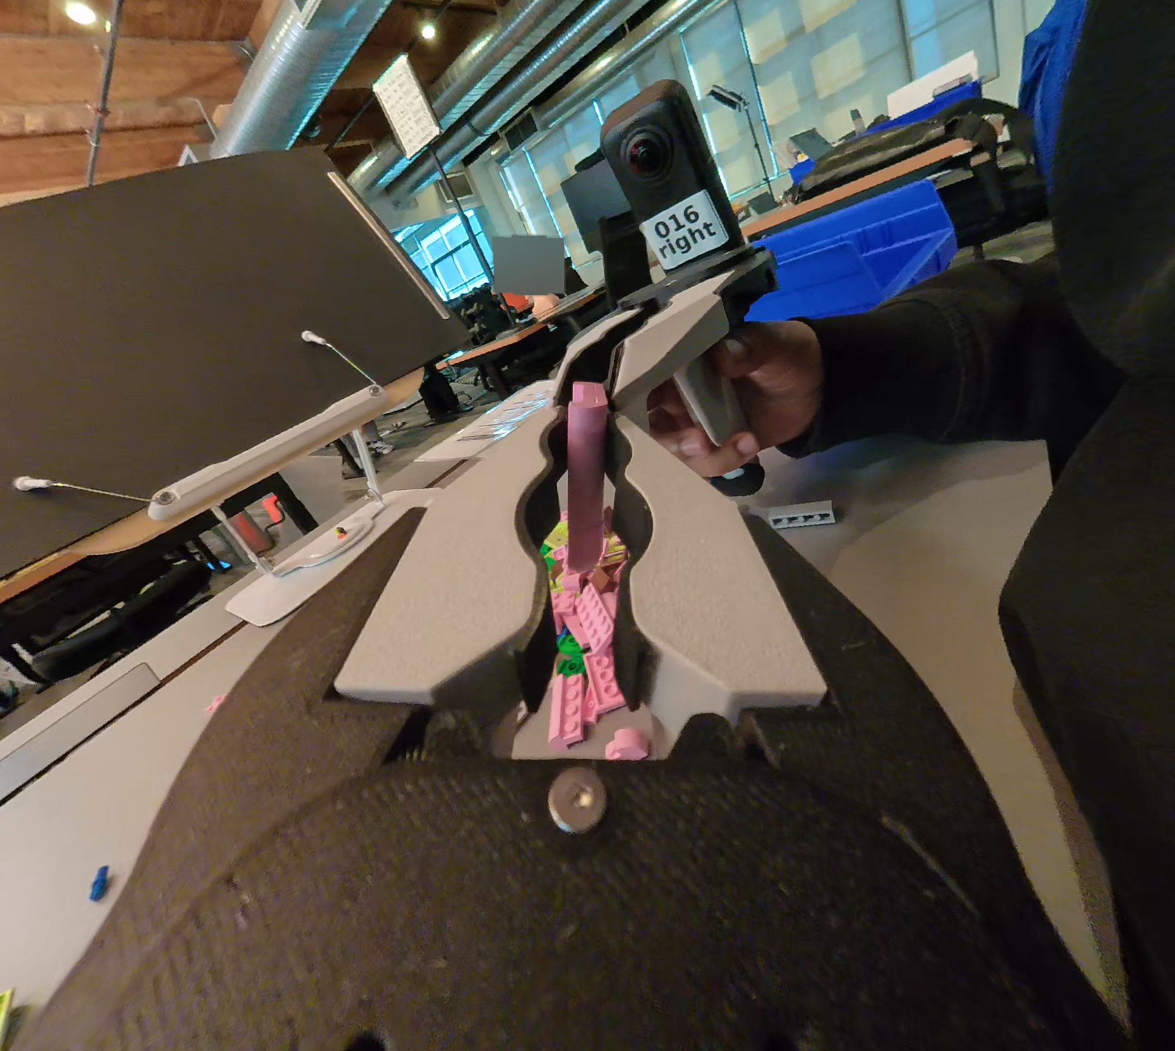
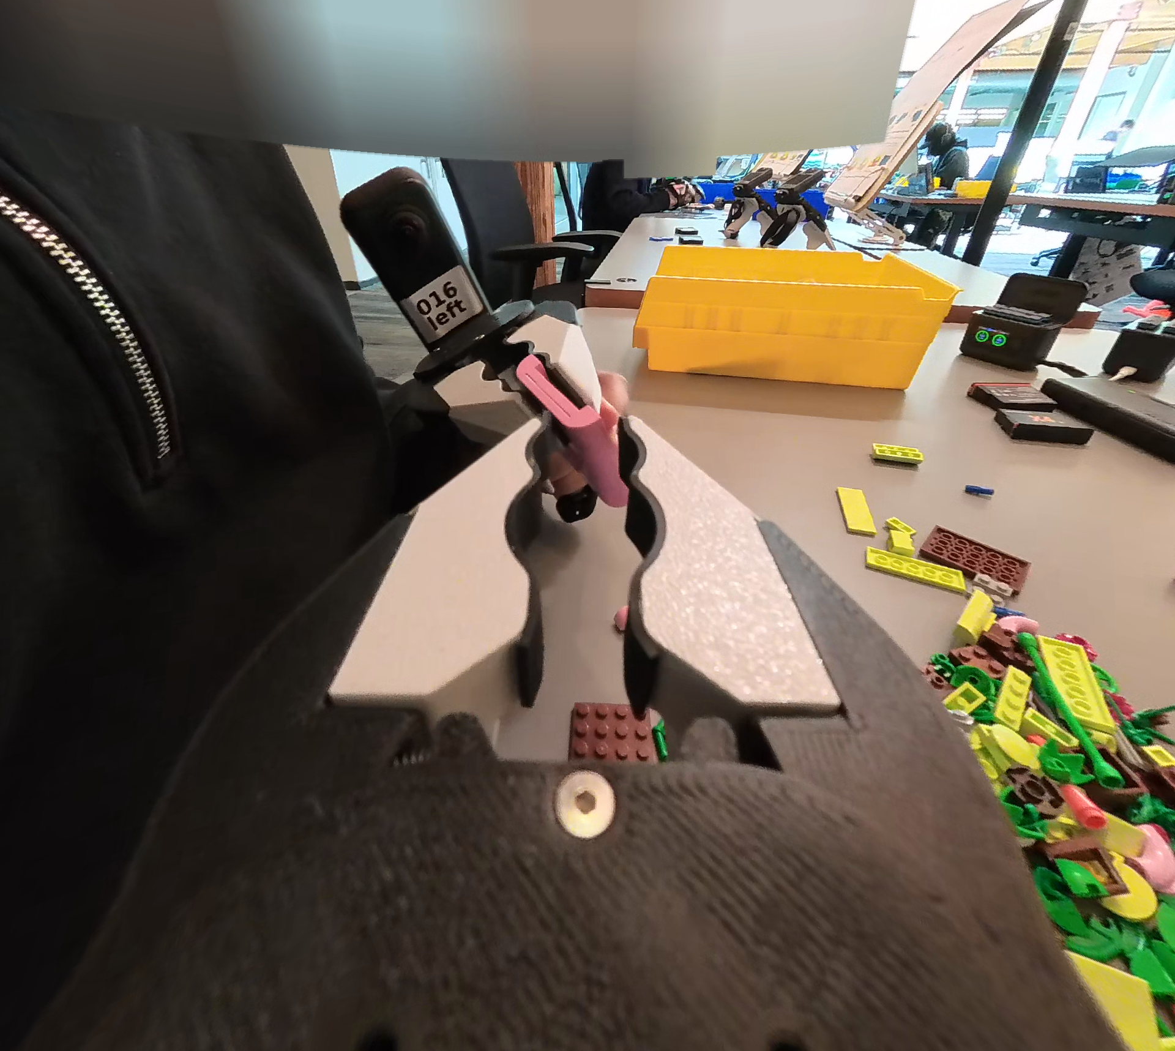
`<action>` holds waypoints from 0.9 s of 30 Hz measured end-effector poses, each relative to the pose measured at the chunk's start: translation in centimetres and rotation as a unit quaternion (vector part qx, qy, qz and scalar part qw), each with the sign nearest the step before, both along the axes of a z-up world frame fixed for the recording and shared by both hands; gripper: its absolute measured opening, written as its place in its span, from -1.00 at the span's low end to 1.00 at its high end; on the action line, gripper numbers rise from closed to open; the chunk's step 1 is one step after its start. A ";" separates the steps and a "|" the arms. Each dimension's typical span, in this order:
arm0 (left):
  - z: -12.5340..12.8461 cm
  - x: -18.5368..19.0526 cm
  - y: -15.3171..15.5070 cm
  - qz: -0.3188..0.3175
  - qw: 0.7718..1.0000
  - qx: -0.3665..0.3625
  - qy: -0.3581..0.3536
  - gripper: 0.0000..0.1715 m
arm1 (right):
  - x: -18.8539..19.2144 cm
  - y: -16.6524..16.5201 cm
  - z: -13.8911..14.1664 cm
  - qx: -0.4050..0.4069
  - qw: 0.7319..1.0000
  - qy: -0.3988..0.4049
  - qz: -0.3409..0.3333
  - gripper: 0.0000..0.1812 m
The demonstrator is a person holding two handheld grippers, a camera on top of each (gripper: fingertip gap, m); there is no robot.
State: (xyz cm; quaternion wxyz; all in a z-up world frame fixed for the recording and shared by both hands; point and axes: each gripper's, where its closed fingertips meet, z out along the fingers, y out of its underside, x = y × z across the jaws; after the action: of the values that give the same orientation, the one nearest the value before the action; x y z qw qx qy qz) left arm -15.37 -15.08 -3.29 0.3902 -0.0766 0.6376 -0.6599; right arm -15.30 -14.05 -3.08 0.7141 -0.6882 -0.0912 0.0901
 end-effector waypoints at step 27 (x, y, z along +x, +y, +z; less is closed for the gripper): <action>0.2 -0.1 6.2 -0.155 0.900 -0.152 0.379 -0.30 | -3.4 2.0 -3.4 -0.080 0.984 -0.162 -0.003 -0.94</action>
State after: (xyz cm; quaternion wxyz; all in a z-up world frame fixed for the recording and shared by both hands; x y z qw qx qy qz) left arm -15.45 -8.91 -3.13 -0.0040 -0.2793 0.6332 -0.7218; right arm -18.71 -12.09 -6.47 0.6328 -0.7489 -0.1961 -0.0172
